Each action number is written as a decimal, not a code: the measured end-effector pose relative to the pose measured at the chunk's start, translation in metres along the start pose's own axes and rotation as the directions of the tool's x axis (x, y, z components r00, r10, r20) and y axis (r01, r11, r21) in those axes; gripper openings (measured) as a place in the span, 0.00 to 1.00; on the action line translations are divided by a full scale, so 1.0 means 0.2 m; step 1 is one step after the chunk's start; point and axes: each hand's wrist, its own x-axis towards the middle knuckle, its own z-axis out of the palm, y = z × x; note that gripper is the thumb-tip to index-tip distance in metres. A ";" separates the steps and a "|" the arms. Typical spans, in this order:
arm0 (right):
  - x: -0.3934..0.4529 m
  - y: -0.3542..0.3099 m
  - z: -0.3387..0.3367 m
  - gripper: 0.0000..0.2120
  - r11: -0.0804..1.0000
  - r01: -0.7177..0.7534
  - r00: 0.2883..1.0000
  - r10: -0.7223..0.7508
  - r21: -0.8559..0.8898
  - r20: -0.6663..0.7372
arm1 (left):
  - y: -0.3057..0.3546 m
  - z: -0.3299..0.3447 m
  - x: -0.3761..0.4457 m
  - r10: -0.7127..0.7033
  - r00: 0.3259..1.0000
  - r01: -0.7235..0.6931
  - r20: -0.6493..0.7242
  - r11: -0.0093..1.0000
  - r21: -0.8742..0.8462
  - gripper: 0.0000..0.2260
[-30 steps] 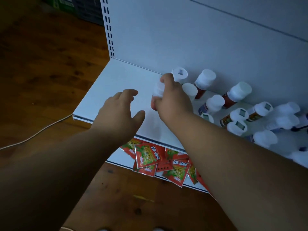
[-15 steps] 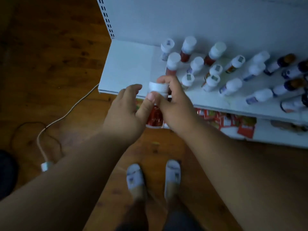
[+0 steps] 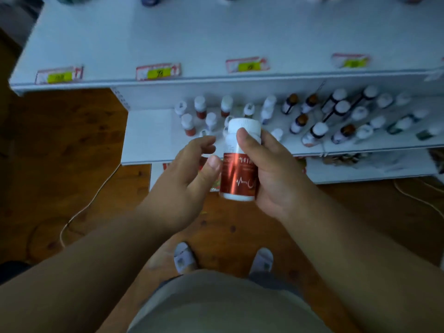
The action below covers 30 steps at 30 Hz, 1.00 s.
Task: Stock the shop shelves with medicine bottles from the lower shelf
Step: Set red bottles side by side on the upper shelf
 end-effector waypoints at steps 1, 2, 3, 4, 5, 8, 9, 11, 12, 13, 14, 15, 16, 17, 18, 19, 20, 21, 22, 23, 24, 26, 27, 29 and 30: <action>-0.04 -0.08 -0.06 0.25 0.999 0.005 1.000 -0.006 0.043 0.025 | 0.08 0.06 0.02 0.035 0.999 -0.035 0.000 0.999 -0.008 0.33; -0.07 -0.16 -0.12 0.25 0.997 0.016 0.999 -0.019 0.070 0.041 | 0.17 0.11 0.05 0.071 0.997 -0.071 -0.004 0.997 -0.012 0.34; -0.10 -0.23 -0.19 0.25 0.996 0.033 0.998 -0.037 0.083 0.047 | 0.24 0.18 0.08 0.108 0.994 -0.108 -0.011 0.994 -0.015 0.33; -0.12 -0.31 -0.26 0.25 0.995 0.054 0.997 -0.058 0.086 0.043 | 0.30 0.24 0.11 0.138 0.990 -0.138 -0.013 0.990 -0.021 0.31; -0.14 -0.38 -0.32 0.26 0.994 0.078 0.996 -0.081 0.077 0.034 | 0.37 0.29 0.15 0.158 0.987 -0.158 -0.010 0.987 -0.029 0.30; -0.15 -0.58 -0.44 0.27 0.990 0.143 0.990 -0.143 0.012 0.003 | 0.54 0.42 0.27 0.184 0.983 -0.184 -0.013 0.983 -0.025 0.29; -0.15 -0.64 -0.46 0.27 0.988 0.156 0.988 -0.156 0.001 -0.005 | 0.59 0.45 0.31 0.197 0.980 -0.198 -0.012 0.980 -0.030 0.27; -0.11 -0.76 -0.49 0.24 0.983 0.185 0.982 -0.185 -0.014 -0.022 | 0.66 0.47 0.41 0.222 0.975 -0.222 -0.013 0.975 -0.031 0.27; -0.08 -0.81 -0.50 0.22 0.979 0.203 0.978 -0.204 -0.021 -0.038 | 0.69 0.48 0.46 0.228 0.974 -0.228 -0.013 0.973 -0.021 0.30; -0.04 -0.86 -0.51 0.22 0.973 0.230 0.971 -0.232 -0.034 -0.052 | 0.71 0.48 0.53 0.229 0.973 -0.229 -0.007 0.973 0.000 0.33; 0.01 -0.90 -0.52 0.21 0.964 0.261 0.963 -0.264 -0.053 -0.061 | 0.73 0.48 0.60 0.237 0.972 -0.237 0.005 0.971 0.014 0.34; 0.05 -0.94 -0.53 0.19 0.955 0.286 0.954 -0.291 -0.076 -0.074 | 0.75 0.48 0.67 0.253 0.967 -0.254 0.020 0.967 0.020 0.34; 0.10 -0.99 -0.54 0.17 0.948 0.302 0.946 -0.311 -0.097 -0.096 | 0.77 0.48 0.76 0.272 0.962 -0.273 0.041 0.962 0.026 0.34; 0.14 -1.03 -0.56 0.14 0.943 0.311 0.937 -0.325 -0.117 -0.127 | 0.80 0.48 0.83 0.286 0.956 -0.289 0.064 0.957 0.037 0.33; 0.19 -1.07 -0.58 0.12 0.939 0.314 0.929 -0.335 -0.142 -0.160 | 0.81 0.49 0.91 0.292 0.953 -0.297 0.083 0.953 0.058 0.34; 0.23 -1.10 -0.60 0.11 0.933 0.315 0.919 -0.345 -0.174 -0.188 | 0.84 0.49 0.98 0.296 0.950 -0.304 0.098 0.949 0.086 0.35; 0.28 -1.13 -0.62 0.11 0.921 0.321 0.907 -0.366 -0.221 -0.210 | 0.86 0.49 1.05 0.305 0.946 -0.316 0.108 0.943 0.109 0.36; 0.33 -1.17 -0.65 0.11 0.900 0.333 0.889 -0.400 -0.283 -0.225 | 0.88 0.50 1.12 0.319 0.941 -0.332 0.116 0.935 0.127 0.37; 0.39 -1.21 -0.67 0.11 0.871 0.342 0.869 -0.436 -0.354 -0.234 | 0.90 0.51 1.19 0.326 0.938 -0.342 0.121 0.927 0.152 0.38; 0.44 -1.25 -0.70 0.12 0.841 0.341 0.851 -0.466 -0.420 -0.243 | 0.91 0.52 1.26 0.327 0.937 -0.347 0.127 0.917 0.196 0.39; 0.50 -1.29 -0.72 0.14 0.812 0.335 0.837 -0.490 -0.478 -0.245 | 0.91 0.53 1.33 0.327 0.936 -0.351 0.132 0.902 0.251 0.38; 0.62 -1.38 -0.77 0.19 0.754 0.312 0.832 -0.511 -0.578 -0.218 | 0.90 0.54 1.48 0.321 0.938 -0.346 0.129 0.870 0.352 0.40; 0.68 -1.42 -0.79 0.22 0.724 0.292 0.836 -0.511 -0.625 -0.200 | 0.90 0.55 1.55 0.308 0.944 -0.330 0.120 0.854 0.402 0.41; 0.81 -1.49 -0.83 0.27 0.633 0.252 0.844 -0.514 -0.732 -0.154 | 0.88 0.57 1.69 0.276 0.957 -0.285 0.094 0.817 0.501 0.44; 0.89 -1.52 -0.85 0.29 0.569 0.234 0.845 -0.520 -0.788 -0.125 | 0.87 0.58 1.75 0.258 0.963 -0.255 0.073 0.798 0.547 0.44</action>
